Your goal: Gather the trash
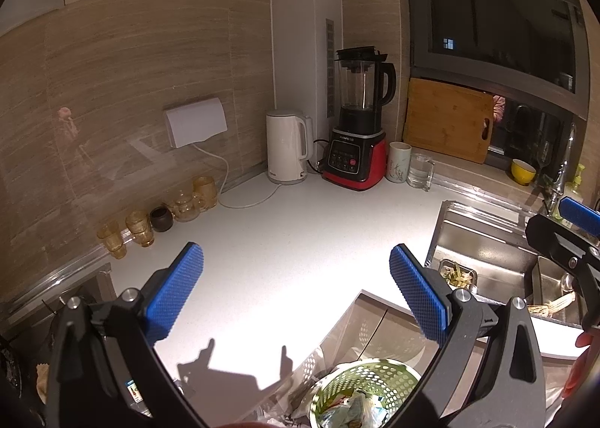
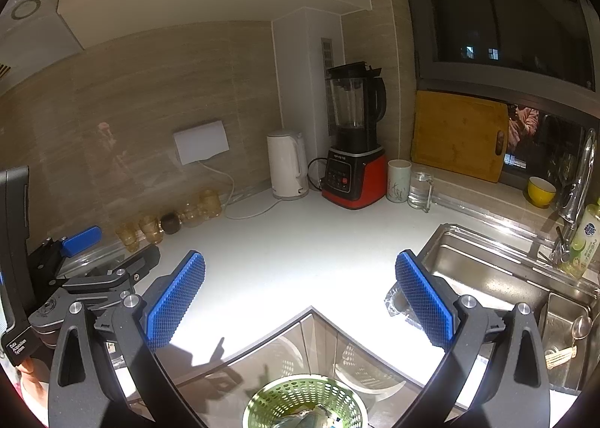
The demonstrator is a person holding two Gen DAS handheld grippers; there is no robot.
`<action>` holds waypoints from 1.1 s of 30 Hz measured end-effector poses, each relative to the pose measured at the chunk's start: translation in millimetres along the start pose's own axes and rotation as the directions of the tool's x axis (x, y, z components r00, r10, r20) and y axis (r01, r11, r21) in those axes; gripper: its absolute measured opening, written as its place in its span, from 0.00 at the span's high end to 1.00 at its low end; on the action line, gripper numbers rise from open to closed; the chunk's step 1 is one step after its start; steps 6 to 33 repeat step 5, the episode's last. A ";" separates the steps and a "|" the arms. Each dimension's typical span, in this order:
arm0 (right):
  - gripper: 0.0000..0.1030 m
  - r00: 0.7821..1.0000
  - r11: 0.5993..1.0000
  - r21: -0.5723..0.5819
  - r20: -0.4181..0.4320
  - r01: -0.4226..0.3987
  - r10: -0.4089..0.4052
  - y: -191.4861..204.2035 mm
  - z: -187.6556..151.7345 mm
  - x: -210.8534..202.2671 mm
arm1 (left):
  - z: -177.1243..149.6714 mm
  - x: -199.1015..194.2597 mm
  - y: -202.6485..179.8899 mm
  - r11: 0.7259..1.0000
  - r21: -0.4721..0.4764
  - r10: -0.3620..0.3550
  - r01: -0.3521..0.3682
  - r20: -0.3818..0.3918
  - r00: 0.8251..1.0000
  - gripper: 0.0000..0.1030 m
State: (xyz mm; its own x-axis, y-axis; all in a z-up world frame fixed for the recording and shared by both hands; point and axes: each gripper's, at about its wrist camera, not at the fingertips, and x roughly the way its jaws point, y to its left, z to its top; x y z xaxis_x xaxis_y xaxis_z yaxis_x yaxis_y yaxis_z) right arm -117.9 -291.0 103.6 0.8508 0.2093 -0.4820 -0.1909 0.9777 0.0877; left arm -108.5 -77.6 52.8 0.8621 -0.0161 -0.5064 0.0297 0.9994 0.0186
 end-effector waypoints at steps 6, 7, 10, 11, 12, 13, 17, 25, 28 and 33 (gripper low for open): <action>0.02 1.000 1.000 -0.001 -0.002 -0.002 0.002 -0.8 0.3 0.4 | 0.2 0.0 0.0 1.000 0.000 -0.002 0.002 -0.002 1.000 0.08; 0.02 1.000 1.000 -0.001 -0.002 -0.002 0.002 -0.8 0.3 0.4 | 0.2 0.0 0.0 1.000 0.000 -0.002 0.002 -0.002 1.000 0.08; 0.02 1.000 1.000 -0.001 -0.002 -0.002 0.002 -0.8 0.3 0.4 | 0.2 0.0 0.0 1.000 0.000 -0.002 0.002 -0.002 1.000 0.08; 0.02 1.000 1.000 -0.001 -0.002 -0.002 0.002 -0.8 0.3 0.4 | 0.2 0.0 0.0 1.000 0.000 -0.002 0.002 -0.002 1.000 0.08; 0.02 1.000 1.000 -0.001 -0.002 -0.002 0.002 -0.8 0.3 0.4 | 0.2 0.0 0.0 1.000 0.000 -0.002 0.002 -0.002 1.000 0.08; 0.02 1.000 1.000 -0.001 -0.002 -0.002 0.002 -0.8 0.3 0.4 | 0.2 0.0 0.0 1.000 0.000 -0.002 0.002 -0.002 1.000 0.08; 0.02 1.000 1.000 -0.001 -0.002 -0.002 0.002 -0.8 0.3 0.4 | 0.2 0.0 0.0 1.000 0.000 -0.002 0.002 -0.002 1.000 0.08; 0.02 1.000 1.000 -0.001 -0.002 -0.002 0.002 -0.8 0.3 0.4 | 0.2 0.0 0.0 1.000 0.000 -0.002 0.002 -0.002 1.000 0.08; 0.02 1.000 1.000 -0.001 -0.002 -0.002 0.002 -0.8 0.3 0.4 | 0.2 0.0 0.0 1.000 0.000 -0.002 0.002 -0.002 1.000 0.08; 0.02 1.000 1.000 -0.001 -0.002 -0.002 0.002 -0.8 0.3 0.4 | 0.2 0.0 0.0 1.000 0.000 -0.002 0.002 -0.002 1.000 0.08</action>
